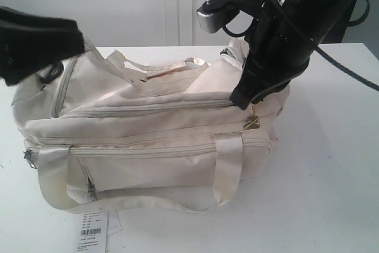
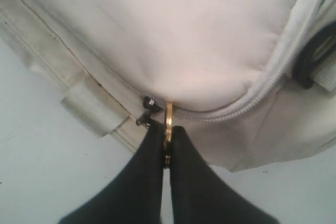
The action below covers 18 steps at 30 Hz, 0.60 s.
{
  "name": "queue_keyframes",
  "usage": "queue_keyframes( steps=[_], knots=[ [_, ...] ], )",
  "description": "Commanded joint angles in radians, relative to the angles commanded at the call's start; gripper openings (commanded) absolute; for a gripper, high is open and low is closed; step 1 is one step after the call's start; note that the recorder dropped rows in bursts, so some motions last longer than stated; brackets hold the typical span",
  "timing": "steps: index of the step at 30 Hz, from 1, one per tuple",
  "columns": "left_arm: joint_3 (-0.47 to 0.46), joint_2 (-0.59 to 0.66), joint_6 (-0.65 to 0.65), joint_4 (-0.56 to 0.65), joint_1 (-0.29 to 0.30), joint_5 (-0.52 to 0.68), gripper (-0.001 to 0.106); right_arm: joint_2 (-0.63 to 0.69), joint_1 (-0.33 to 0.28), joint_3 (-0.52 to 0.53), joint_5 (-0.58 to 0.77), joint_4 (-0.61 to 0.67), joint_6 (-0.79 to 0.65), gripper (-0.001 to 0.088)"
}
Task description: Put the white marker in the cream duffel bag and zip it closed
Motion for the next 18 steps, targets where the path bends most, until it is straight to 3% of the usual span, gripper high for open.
queue_keyframes(
  steps=[5,9,12,18],
  knots=[
    [-0.089,0.048,-0.108,0.179,-0.192,-0.2,0.054,0.0,0.0,0.007,0.006,-0.003,-0.002,0.0],
    [-0.205,0.128,-0.201,0.323,-0.281,-0.2,0.056,0.0,0.0,0.007,-0.002,-0.004,-0.002,0.0],
    [-0.269,0.181,-0.217,0.39,-0.321,-0.225,0.063,0.0,0.0,0.007,-0.002,-0.006,-0.002,0.0],
    [-0.321,0.266,-0.195,0.392,-0.325,-0.299,0.069,0.0,0.0,0.007,0.02,-0.056,-0.002,0.0]
  ],
)
